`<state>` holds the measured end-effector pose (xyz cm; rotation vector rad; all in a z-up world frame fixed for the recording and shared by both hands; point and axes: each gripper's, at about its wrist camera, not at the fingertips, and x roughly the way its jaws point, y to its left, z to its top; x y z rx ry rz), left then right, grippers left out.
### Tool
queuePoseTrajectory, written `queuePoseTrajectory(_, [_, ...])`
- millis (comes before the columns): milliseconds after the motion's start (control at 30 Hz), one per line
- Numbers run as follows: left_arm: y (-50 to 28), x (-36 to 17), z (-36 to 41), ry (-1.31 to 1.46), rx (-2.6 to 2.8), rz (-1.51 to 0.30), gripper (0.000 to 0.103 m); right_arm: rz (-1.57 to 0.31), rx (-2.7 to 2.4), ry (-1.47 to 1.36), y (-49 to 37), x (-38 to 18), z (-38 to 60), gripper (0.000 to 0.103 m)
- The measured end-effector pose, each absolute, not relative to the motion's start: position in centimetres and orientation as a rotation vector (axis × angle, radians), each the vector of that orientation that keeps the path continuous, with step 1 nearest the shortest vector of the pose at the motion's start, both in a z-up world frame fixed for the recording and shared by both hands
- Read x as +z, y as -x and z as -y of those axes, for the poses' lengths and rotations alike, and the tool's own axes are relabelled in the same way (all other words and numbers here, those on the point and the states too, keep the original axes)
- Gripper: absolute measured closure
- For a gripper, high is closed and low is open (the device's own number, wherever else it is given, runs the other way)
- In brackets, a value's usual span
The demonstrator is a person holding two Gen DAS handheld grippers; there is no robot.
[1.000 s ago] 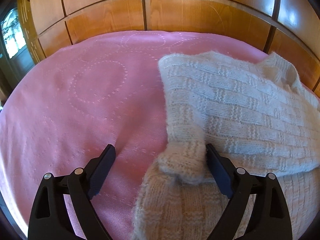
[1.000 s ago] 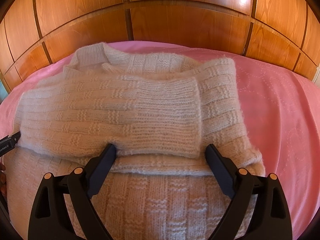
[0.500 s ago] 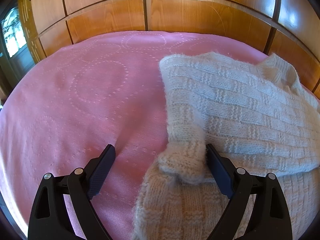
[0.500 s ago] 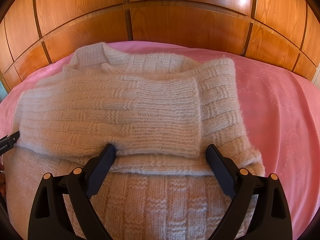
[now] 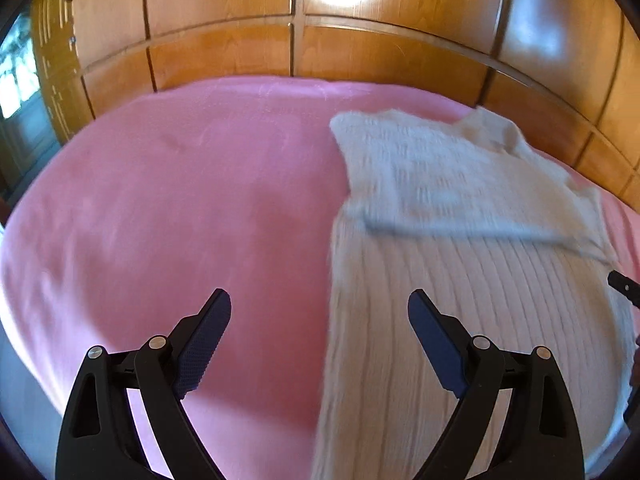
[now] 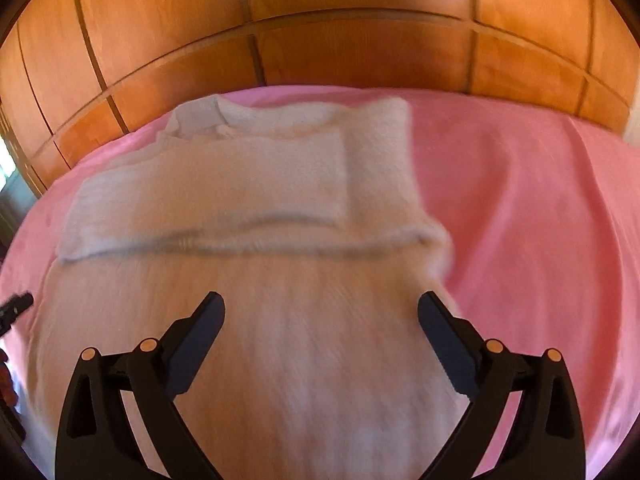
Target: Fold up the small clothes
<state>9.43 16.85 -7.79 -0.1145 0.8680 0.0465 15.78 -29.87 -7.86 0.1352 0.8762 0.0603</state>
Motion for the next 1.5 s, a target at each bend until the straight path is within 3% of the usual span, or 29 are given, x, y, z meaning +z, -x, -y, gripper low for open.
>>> queuePoseTrajectory(167, [-4.4,-9.4,-18.3,0.189,0.002,-0.943,0.024,-0.955,0.117,-0.255,-9.8,-8.7,33.5,0.007])
queuePoseTrajectory(300, [-0.4,-10.3,-18.6,0.251,-0.039,-0.986,0.035,-1.012,0.164,-0.302,-4.6,-9.5,34.5,0.017])
queuePoseTrajectory(467, [2.5,-11.7,-17.6,0.338,-0.127,-1.063,0.05,-1.1,0.214,-0.4,0.5,-10.7,34.7,0.046])
queuePoseTrajectory(533, [3.0,-12.3,-16.5,0.335,-0.175,-1.088,0.05,-1.128,0.236,-0.414,1.3,-11.5,34.5,0.054])
queuePoseTrajectory(600, [2.9,-13.1,-15.6,0.315,-0.181,-1.106,0.065,-1.138,0.233,-0.423,1.5,-12.0,34.6,0.062])
queuePoseTrajectory(633, [2.8,-13.3,-15.4,0.315,-0.186,-1.112,0.071,-1.145,0.234,-0.41,1.4,-12.0,34.6,0.072])
queuePoseTrajectory(667, [2.8,-13.3,-15.3,0.319,-0.207,-1.116,0.087,-1.152,0.249,-0.395,1.4,-11.8,34.5,0.091])
queuePoseTrajectory(767, [3.0,-11.5,-14.9,0.294,-0.274,-1.108,0.093,-1.138,0.341,-0.375,1.4,-9.8,34.4,0.092])
queuePoseTrajectory(1000, [1.0,-5.4,-17.3,0.529,-0.426,-0.934,0.093,-0.935,0.447,-0.52,-2.5,-4.0,35.5,0.093])
queuePoseTrajectory(1333, [-11.9,-4.6,-16.6,0.561,-0.296,-0.883,0.096,-0.938,0.289,-0.607,-14.4,-5.9,37.2,0.092])
queuePoseTrajectory(1400, [-14.0,-5.0,-17.2,0.578,-0.243,-0.898,0.096,-0.938,0.284,-0.631,-15.7,-6.1,37.6,0.084])
queuePoseTrajectory(1433, [-15.2,-5.2,-17.6,0.602,-0.216,-0.899,0.094,-0.934,0.279,-0.64,-15.9,-6.2,37.8,0.07])
queuePoseTrajectory(1467, [-15.4,-5.2,-18.4,0.614,-0.195,-0.891,0.084,-0.923,0.277,-0.647,-15.8,-6.1,38.3,0.054])
queuePoseTrajectory(1500, [-15.8,-5.2,-18.8,0.612,-0.158,-0.879,0.069,-0.898,0.276,-0.658,-15.5,-5.8,38.9,0.048])
